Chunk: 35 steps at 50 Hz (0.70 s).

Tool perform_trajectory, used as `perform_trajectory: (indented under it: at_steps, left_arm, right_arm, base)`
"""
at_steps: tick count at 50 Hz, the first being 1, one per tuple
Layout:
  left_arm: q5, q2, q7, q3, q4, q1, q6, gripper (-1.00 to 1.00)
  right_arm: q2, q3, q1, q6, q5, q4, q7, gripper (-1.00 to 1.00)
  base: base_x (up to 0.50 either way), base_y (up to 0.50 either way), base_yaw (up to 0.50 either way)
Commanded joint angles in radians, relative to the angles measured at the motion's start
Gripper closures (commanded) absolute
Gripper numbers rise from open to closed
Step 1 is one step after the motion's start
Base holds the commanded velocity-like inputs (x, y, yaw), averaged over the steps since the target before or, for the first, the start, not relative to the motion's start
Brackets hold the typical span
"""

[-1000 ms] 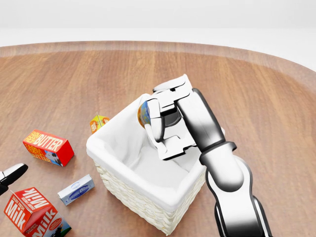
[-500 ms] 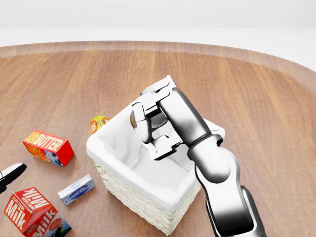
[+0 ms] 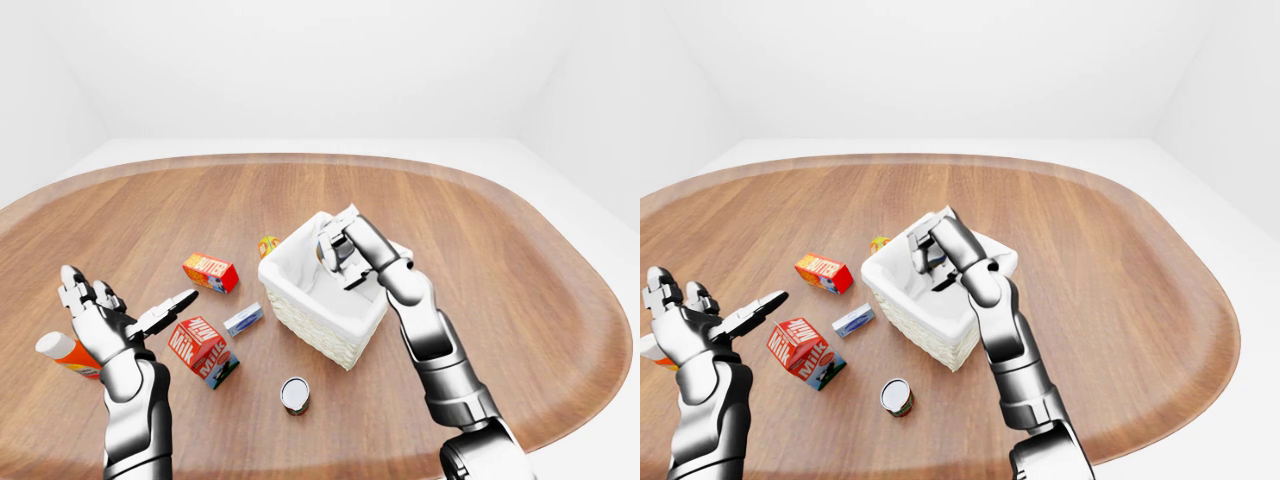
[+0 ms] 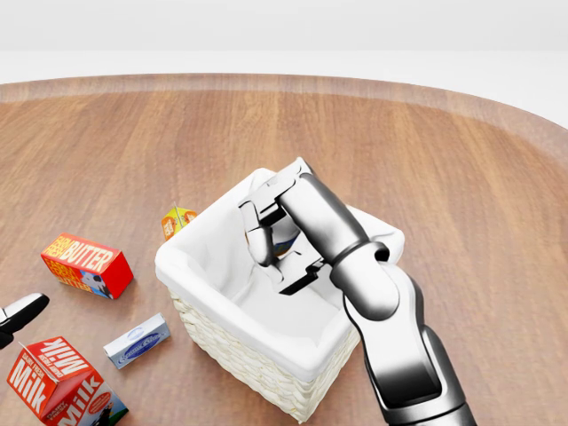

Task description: Pick up the alphabet soup, and put it in the basket.

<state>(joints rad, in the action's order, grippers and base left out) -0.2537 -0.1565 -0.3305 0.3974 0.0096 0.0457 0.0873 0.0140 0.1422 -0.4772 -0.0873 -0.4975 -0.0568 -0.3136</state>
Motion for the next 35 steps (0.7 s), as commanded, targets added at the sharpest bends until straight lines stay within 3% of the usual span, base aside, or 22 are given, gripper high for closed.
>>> perform_trajectory:
  at_steps: [1,35]
  left_arm:
    - [0.0,-0.002,-0.001,-0.001,0.007,0.001,0.0,-1.0]
    - [-0.001,-0.004,0.003,-0.002,0.023,0.006,0.0,-1.0]
  right_arm:
    - [0.003,0.004,-0.006,0.0,-0.05,-0.019,-0.002,1.0]
    - [-0.007,-0.051,-0.051,0.0,0.004,-0.199,0.042,1.0]
  base:
    - [0.0,0.0,0.0]
    - [0.0,0.0,0.0]
